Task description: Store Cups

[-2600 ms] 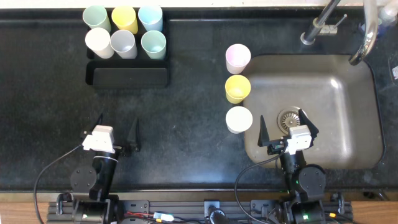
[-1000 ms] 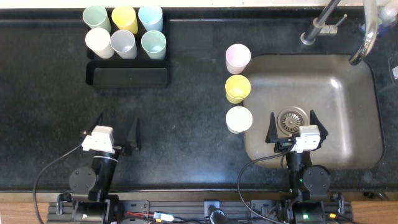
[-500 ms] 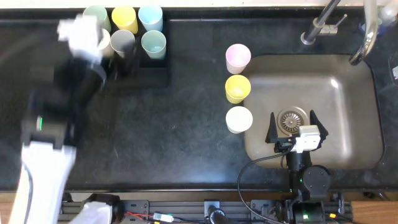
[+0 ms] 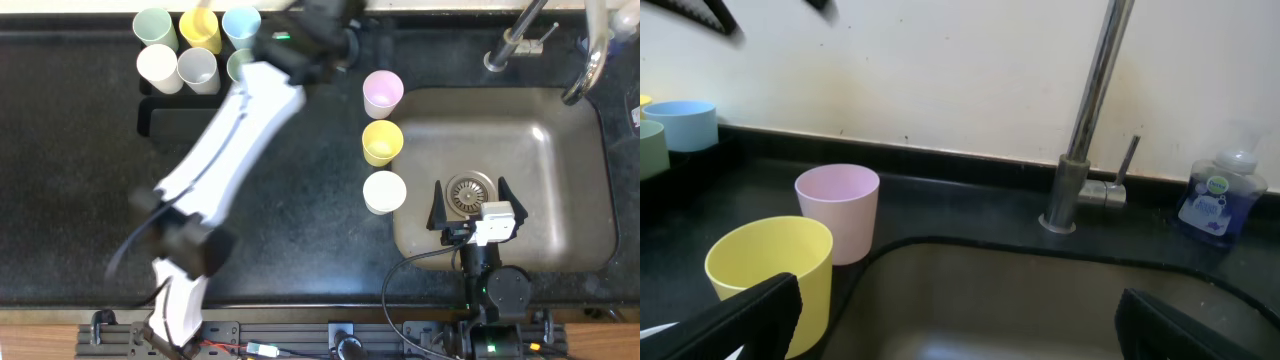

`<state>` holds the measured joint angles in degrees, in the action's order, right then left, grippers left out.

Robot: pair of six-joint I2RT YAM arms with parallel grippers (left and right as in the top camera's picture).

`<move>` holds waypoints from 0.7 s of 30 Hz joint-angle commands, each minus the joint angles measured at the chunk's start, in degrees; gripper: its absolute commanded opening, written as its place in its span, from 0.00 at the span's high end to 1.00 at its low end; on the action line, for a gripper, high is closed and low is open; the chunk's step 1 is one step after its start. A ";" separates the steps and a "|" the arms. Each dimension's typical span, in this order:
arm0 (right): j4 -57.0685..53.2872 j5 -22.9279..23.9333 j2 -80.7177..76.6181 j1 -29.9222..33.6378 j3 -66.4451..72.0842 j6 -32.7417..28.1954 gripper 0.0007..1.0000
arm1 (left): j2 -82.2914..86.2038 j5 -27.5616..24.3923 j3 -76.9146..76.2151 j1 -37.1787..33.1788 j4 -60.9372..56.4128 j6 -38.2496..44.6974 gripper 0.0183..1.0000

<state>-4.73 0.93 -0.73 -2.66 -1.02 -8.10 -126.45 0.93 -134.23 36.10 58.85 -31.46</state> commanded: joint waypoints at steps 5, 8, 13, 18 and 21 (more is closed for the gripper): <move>0.31 0.13 0.48 0.07 0.74 0.39 0.00 | -12.94 4.85 -11.13 1.57 6.45 -10.03 0.00; 0.31 0.13 0.48 0.07 0.74 0.39 0.00 | -13.84 8.94 -11.13 1.60 6.32 -11.45 0.00; 0.31 0.13 0.48 0.07 0.74 0.39 0.00 | -14.25 9.46 -11.13 1.51 7.76 -12.39 0.00; 0.31 0.13 0.48 0.07 0.74 0.39 0.00 | -17.20 8.57 -11.13 1.53 7.72 -13.66 0.05; 0.31 0.13 0.48 0.07 0.74 0.39 0.00 | -18.71 7.41 -11.13 1.51 7.76 -13.64 0.12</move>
<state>-4.71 0.93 -0.73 -2.66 -1.02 -8.10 -142.15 8.75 -144.07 37.78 66.26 -43.99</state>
